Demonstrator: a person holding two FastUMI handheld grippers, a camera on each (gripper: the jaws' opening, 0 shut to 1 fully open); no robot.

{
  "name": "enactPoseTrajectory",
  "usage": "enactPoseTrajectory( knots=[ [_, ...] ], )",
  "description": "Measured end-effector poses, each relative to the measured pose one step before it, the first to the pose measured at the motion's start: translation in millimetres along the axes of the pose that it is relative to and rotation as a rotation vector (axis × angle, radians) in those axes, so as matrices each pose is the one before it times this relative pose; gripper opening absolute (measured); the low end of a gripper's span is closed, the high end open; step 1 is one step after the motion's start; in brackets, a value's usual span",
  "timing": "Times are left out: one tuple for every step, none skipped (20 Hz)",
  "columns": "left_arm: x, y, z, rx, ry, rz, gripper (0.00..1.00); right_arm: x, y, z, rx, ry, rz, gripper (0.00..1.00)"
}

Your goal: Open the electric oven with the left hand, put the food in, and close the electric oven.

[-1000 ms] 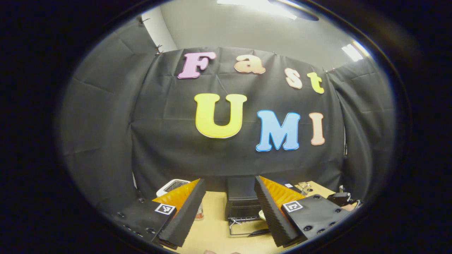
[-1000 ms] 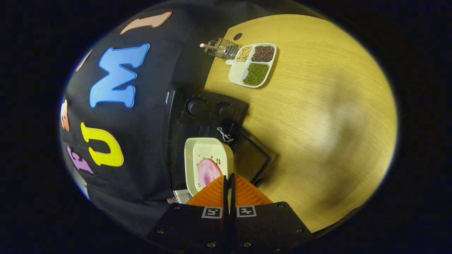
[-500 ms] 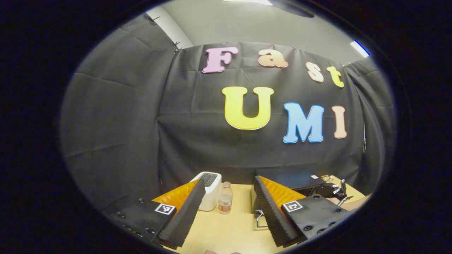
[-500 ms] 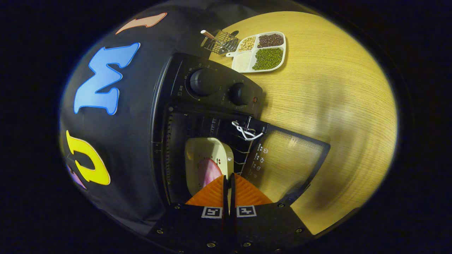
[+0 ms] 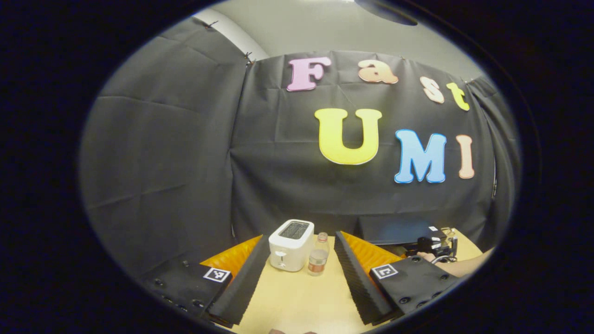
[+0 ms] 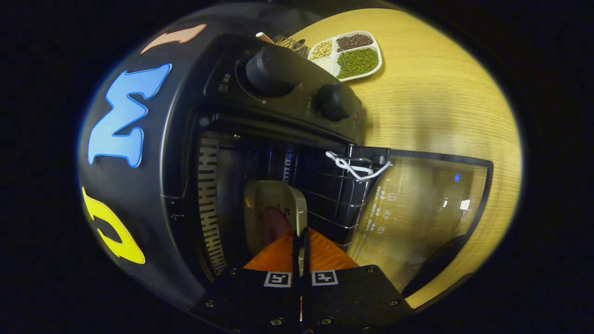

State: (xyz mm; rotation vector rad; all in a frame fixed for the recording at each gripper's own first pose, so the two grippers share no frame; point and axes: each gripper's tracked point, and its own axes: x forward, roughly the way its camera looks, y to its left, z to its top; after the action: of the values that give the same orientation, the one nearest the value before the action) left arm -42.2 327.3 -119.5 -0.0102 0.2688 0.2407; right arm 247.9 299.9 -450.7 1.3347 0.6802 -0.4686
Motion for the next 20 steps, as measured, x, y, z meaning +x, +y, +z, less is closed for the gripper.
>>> enactPoseTrajectory(
  knots=[
    [1.78, -4.66, -1.06, 0.00262, 0.00475, -0.00663, 0.95, 2.76, 1.84, -1.08, -0.01301, 0.00264, 0.00444, 0.02],
    [1.01, -6.80, -0.35, 0.00177, 0.00280, -0.01059, 0.95, 0.27, 3.04, 0.12, -0.00650, 0.00523, 0.00670, 0.04],
    [0.87, -8.42, -0.54, 0.00049, 0.00108, -0.01307, 0.95, -3.01, 4.14, -1.45, -0.00712, 0.01785, 0.01129, 0.04],
    [1.52, -8.66, 1.62, 0.00111, -0.00334, -0.01378, 0.95, -4.72, 6.97, -1.87, -0.00962, 0.02606, 0.02990, 0.05],
    [1.14, -8.25, 2.61, 0.00140, -0.00482, -0.01394, 0.95, -1.94, 4.09, -4.13, -0.03002, 0.03090, 0.01295, 0.06],
    [2.48, -7.96, 1.16, -0.00366, -0.00230, -0.01568, 0.95, -5.13, 0.63, -4.48, -0.04295, 0.03416, 0.01064, 0.12],
    [2.59, -10.84, 1.91, -0.00894, -0.00102, -0.01790, 0.95, -7.81, 2.84, -4.50, -0.04238, 0.02821, 0.01141, 0.19],
    [2.32, -10.20, 0.34, -0.01060, 0.00049, -0.01807, 0.95, -9.36, -0.16, 3.45, -0.04205, 0.00075, 0.00723, 0.33],
    [2.28, -10.64, -0.08, -0.00940, 0.00081, -0.01740, 0.95, -4.47, -2.08, -1.02, -0.04263, 0.00150, -0.00091, 0.36],
    [2.98, -10.69, -1.41, -0.00591, -0.00218, -0.01926, 0.95, -10.02, -1.07, 1.49, -0.03634, 0.00807, 0.00065, 0.43],
    [2.63, -10.55, 1.13, -0.00119, -0.00593, -0.01889, 0.95, -12.26, -2.11, 0.78, -0.04011, 0.01316, 0.00210, 0.44],
    [3.86, -11.68, 1.03, 0.00048, -0.00513, -0.01954, 0.95, -11.21, -2.16, 2.19, -0.04933, 0.00680, 0.00074, 0.43],
    [3.87, -10.77, -0.58, 0.00139, -0.00186, -0.01864, 0.95, -13.93, -2.99, 3.32, -0.05650, -0.00609, -0.00125, 0.44],
    [4.59, -11.62, -0.93, -0.00069, 0.00204, -0.01874, 0.95, -13.63, -2.43, 6.55, -0.05931, -0.01437, 0.00197, 0.31],
    [4.86, -11.05, -1.27, -0.00465, 0.00126, -0.01734, 1.00, -14.77, -2.92, 6.53, -0.06092, -0.01373, -0.00029, 0.44],
    [2.24, -10.60, -5.24, -0.00721, 0.00028, -0.01527, 1.00, -15.40, -2.40, 10.30, -0.06138, -0.02600, -0.00043, 0.44],
    [4.12, -8.51, -1.86, -0.00678, 0.00273, -0.01239, 0.96, -12.79, -1.99, 9.60, -0.06828, -0.02533, 0.00243, 0.43],
    [4.14, -8.27, -0.65, -0.00447, 0.00157, -0.01095, 0.92, -13.09, -2.71, 11.11, -0.07761, -0.02764, 0.00266, 0.43],
    [1.06, -8.21, 0.50, -0.00110, 0.00232, -0.00896, 0.89, -16.12, -2.08, 14.55, -0.08729, -0.03800, 0.00088, 0.43],
    [2.47, -7.09, 0.43, 0.00128, -0.00052, -0.00957, 0.92, -13.63, -1.70, 16.76, -0.09051, -0.04755, 0.00576, 0.43]
  ],
)
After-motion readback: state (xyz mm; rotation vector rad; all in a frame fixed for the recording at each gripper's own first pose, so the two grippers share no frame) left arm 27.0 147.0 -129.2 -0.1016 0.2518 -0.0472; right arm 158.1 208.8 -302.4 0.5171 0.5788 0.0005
